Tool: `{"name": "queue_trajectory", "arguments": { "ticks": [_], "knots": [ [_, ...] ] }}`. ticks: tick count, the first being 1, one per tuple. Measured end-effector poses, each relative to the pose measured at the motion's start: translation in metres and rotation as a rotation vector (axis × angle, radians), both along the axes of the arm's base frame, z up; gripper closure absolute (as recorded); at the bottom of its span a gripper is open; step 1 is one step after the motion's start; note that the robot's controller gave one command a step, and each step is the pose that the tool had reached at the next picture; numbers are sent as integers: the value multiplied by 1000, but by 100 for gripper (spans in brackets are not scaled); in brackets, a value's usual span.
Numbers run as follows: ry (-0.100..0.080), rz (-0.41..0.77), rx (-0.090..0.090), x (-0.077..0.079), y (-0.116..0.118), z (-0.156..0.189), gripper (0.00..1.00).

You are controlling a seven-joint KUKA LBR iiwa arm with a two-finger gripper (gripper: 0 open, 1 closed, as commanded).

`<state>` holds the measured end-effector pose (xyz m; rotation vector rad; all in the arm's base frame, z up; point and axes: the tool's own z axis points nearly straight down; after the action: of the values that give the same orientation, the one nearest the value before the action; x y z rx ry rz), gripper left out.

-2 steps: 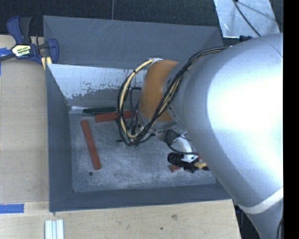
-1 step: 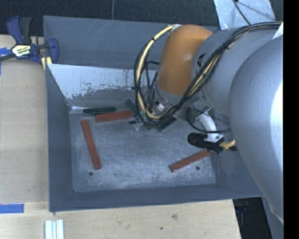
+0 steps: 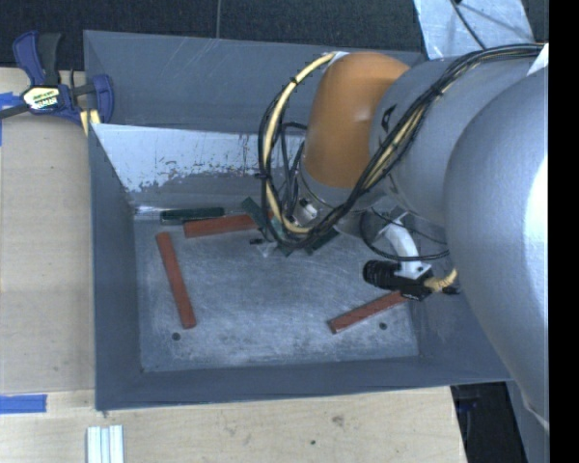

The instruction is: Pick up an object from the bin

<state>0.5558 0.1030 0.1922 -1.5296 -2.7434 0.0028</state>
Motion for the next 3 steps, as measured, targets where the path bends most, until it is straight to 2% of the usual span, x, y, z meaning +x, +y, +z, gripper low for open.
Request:
{"name": "queue_trajectory", "arguments": {
  "ticks": [2,3],
  "knots": [
    [3,1,0,0,0,0,100],
    [-7,26,-4,55,-58,-7,100]
  ]
}}
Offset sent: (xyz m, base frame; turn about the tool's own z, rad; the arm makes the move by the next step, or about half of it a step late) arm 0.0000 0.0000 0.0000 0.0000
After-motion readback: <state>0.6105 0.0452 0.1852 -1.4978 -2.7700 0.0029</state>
